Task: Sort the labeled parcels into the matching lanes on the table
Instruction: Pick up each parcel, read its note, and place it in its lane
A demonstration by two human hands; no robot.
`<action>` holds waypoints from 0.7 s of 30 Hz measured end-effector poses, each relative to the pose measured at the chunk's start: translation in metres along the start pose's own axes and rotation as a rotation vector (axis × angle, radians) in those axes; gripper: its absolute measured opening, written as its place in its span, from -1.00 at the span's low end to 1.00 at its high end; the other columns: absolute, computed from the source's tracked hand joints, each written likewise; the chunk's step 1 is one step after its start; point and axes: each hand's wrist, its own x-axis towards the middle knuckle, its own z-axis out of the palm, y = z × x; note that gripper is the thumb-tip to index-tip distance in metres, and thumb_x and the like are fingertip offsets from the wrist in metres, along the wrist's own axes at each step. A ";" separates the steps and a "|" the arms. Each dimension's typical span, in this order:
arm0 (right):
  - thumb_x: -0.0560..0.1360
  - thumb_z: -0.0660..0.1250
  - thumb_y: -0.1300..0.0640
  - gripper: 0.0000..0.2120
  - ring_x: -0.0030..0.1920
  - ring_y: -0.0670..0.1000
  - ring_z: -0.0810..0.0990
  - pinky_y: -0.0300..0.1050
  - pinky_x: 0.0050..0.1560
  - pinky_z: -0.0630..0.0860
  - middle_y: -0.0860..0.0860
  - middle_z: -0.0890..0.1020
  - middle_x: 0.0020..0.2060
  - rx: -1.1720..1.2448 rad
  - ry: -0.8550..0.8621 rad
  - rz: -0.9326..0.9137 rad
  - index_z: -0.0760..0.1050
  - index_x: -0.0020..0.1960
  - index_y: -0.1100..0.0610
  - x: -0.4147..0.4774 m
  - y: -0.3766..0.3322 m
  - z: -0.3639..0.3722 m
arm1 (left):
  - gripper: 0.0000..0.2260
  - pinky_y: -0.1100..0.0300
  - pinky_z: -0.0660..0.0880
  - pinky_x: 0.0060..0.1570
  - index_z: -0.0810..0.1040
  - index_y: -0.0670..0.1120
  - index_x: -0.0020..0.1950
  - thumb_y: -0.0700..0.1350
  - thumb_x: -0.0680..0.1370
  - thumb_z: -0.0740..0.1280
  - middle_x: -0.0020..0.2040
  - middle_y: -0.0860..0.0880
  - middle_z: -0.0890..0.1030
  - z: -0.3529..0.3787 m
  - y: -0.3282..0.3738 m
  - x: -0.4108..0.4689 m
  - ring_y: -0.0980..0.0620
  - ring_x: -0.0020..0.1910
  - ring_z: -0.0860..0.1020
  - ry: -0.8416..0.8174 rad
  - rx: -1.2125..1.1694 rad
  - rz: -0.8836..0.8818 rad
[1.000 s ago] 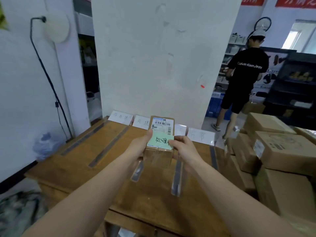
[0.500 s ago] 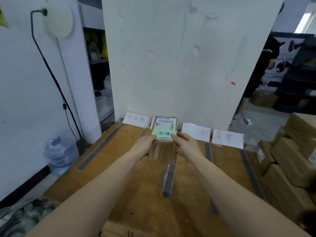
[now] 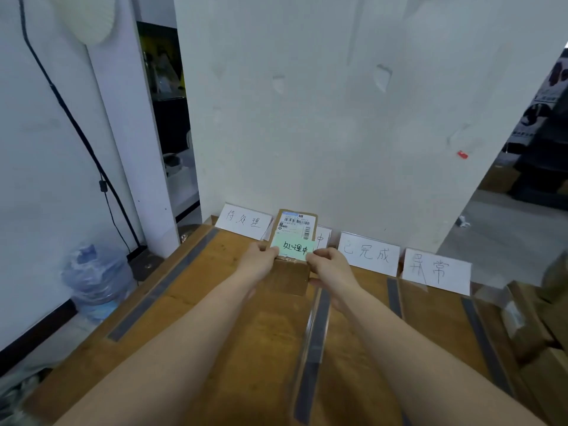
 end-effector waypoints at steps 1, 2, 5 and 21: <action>0.59 0.30 0.17 -0.78 0.06 0.01 0.62 -0.13 -0.13 0.57 0.04 0.61 0.14 -0.015 0.010 -0.007 0.42 0.22 0.16 0.010 0.002 0.001 | -0.73 -0.11 0.48 0.24 0.39 -0.07 0.25 0.00 0.59 0.25 0.18 -0.06 0.58 0.002 0.000 0.008 -0.08 0.17 0.54 0.002 0.005 -0.008; 0.58 0.30 0.18 -0.76 0.09 0.03 0.61 -0.08 -0.04 0.60 0.04 0.61 0.15 -0.031 0.023 -0.012 0.43 0.24 0.15 0.020 0.004 0.002 | -0.73 -0.10 0.48 0.23 0.39 -0.07 0.25 0.00 0.59 0.25 0.19 -0.07 0.57 0.004 0.000 0.016 -0.08 0.17 0.54 -0.004 0.018 -0.015; 0.57 0.32 0.18 -0.71 0.12 0.05 0.61 0.06 0.16 0.59 0.03 0.63 0.15 -0.073 0.057 0.002 0.48 0.29 0.15 0.044 0.012 0.006 | -0.72 -0.06 0.49 0.21 0.40 -0.09 0.26 -0.01 0.60 0.25 0.20 -0.08 0.57 0.010 -0.004 0.039 -0.09 0.16 0.53 -0.005 0.072 -0.030; 0.59 0.29 0.20 -0.71 0.15 0.00 0.62 -0.44 -0.44 0.37 -0.01 0.64 0.20 -0.400 0.168 0.117 0.51 0.30 0.08 0.124 0.039 0.030 | -0.71 0.19 0.45 -0.08 0.44 -0.12 0.34 -0.10 0.63 0.22 0.28 -0.06 0.57 0.034 -0.031 0.141 0.02 0.03 0.50 -0.026 0.363 -0.070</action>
